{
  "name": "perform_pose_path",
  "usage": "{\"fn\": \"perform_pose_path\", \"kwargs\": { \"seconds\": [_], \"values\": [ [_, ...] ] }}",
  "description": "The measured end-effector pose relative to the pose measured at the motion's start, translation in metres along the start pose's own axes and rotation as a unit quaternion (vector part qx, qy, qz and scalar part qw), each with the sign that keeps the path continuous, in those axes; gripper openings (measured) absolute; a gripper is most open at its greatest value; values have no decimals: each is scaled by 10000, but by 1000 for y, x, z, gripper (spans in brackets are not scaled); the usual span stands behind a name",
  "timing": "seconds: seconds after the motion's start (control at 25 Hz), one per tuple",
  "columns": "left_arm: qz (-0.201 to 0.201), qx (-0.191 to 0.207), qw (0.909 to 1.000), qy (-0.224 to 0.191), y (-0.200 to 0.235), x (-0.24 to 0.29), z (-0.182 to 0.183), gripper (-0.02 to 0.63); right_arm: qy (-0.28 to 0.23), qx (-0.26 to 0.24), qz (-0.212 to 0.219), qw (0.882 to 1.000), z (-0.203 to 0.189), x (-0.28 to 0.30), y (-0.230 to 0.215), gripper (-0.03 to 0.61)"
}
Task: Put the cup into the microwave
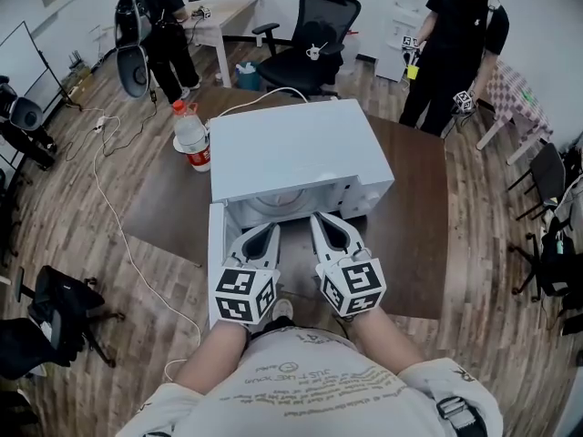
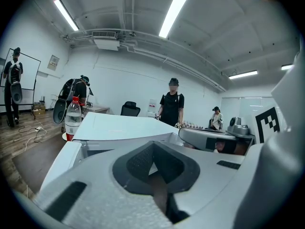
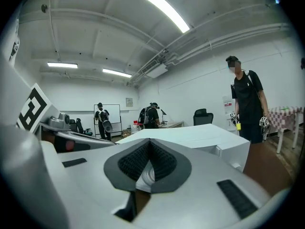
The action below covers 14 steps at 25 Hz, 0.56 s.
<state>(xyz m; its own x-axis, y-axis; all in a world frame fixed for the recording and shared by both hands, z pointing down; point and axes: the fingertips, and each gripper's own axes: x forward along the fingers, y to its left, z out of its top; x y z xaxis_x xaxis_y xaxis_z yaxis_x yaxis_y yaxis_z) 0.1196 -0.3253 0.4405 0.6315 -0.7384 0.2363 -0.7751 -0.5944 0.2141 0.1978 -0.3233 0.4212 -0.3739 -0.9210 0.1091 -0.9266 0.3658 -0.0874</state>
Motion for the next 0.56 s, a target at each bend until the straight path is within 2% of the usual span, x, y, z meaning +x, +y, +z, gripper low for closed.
{"fn": "perform_pose_path", "kwargs": {
  "seconds": [0.56],
  "values": [
    [-7, -6, 10000, 15, 3, -7, -6, 14, 19, -69, 152, 9999, -9, 3, 15, 12]
  ]
}}
